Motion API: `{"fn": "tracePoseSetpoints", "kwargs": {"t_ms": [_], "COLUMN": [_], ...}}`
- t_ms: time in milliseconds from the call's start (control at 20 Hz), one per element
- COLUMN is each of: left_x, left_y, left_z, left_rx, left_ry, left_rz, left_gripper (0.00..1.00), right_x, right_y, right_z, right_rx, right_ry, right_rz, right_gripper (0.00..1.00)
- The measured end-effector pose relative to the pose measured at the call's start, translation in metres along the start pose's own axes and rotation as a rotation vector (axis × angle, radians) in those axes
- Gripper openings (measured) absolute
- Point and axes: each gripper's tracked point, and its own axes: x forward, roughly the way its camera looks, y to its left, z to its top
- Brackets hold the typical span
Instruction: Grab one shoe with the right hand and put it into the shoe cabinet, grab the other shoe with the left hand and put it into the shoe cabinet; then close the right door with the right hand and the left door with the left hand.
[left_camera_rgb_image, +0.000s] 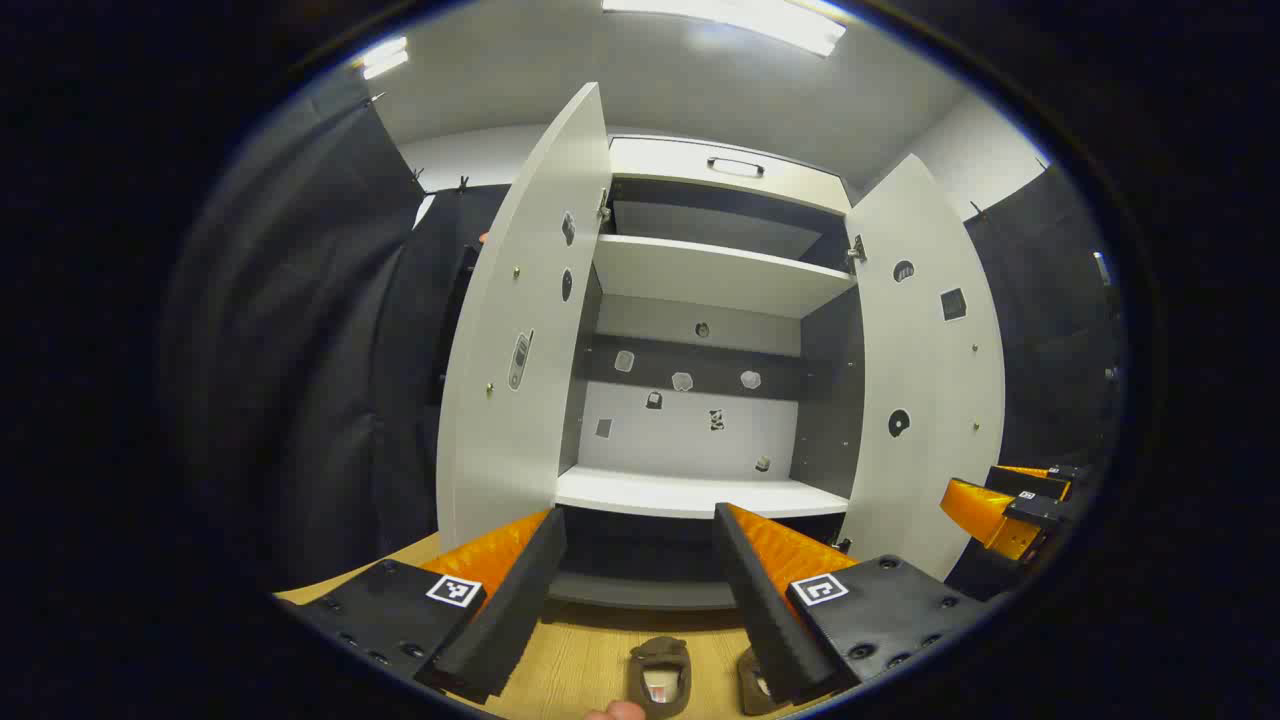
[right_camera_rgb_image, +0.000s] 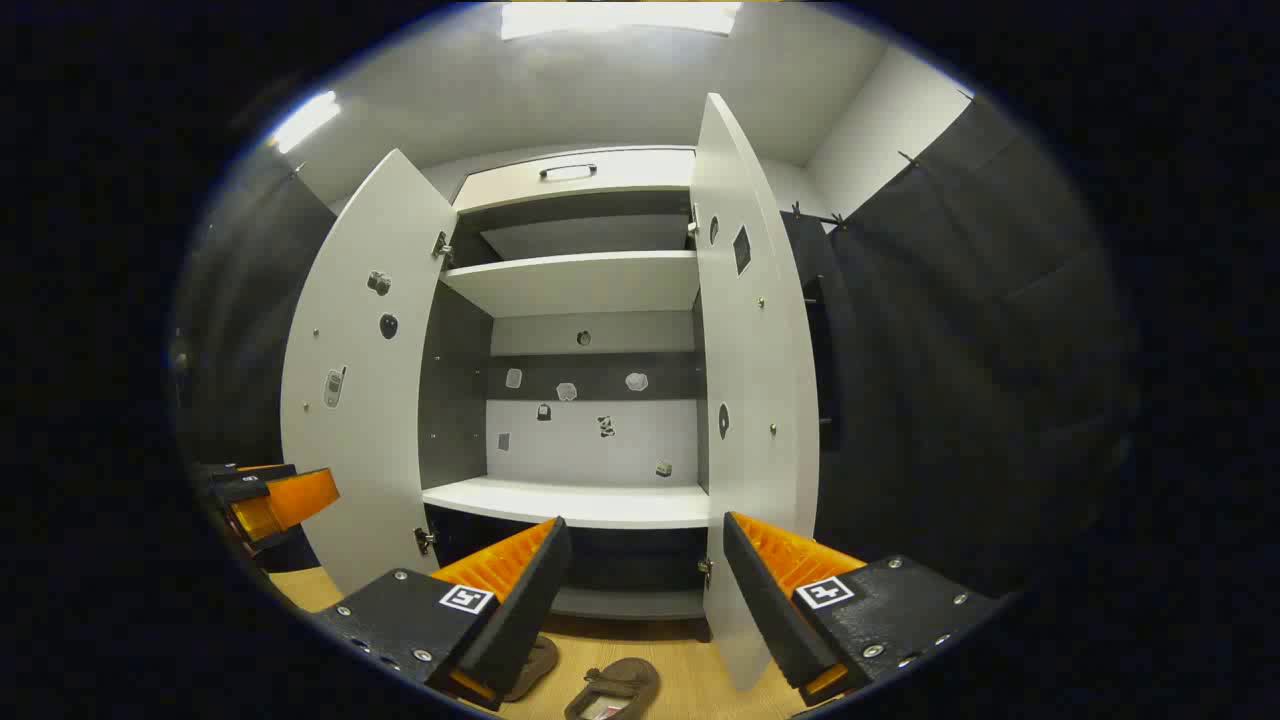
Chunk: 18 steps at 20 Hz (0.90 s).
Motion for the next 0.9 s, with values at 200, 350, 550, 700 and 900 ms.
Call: {"fn": "tracePoseSetpoints", "kwargs": {"t_ms": [200,350,550,700,900], "left_x": [-0.0023,-0.0030,-0.0051,-0.0060,-0.0060], "left_y": [-0.0012,-0.0009,-0.0004,-0.0004,-0.0019], "left_z": [-0.0004,0.0007,0.0039,0.0067,0.0050], "left_rx": [-0.007,-0.004,-0.002,0.010,0.008], "left_ry": [-0.001,-0.007,-0.016,-0.022,-0.017], "left_rz": [-0.002,-0.001,-0.003,-0.004,-0.010], "left_gripper": [0.94,0.94,0.96,0.96,0.96], "right_x": [0.0007,0.0004,-0.0013,-0.0020,0.0026], "right_y": [0.0026,0.0008,0.0039,0.0029,-0.0009], "right_z": [-0.0030,0.0020,0.0032,0.0010,-0.0018], "right_rx": [-0.005,-0.012,-0.022,-0.013,-0.010], "right_ry": [0.017,0.005,-0.006,0.000,0.006], "right_rz": [0.004,-0.009,-0.008,-0.012,-0.022], "right_gripper": [0.94,0.94,0.90,0.94,0.94]}}
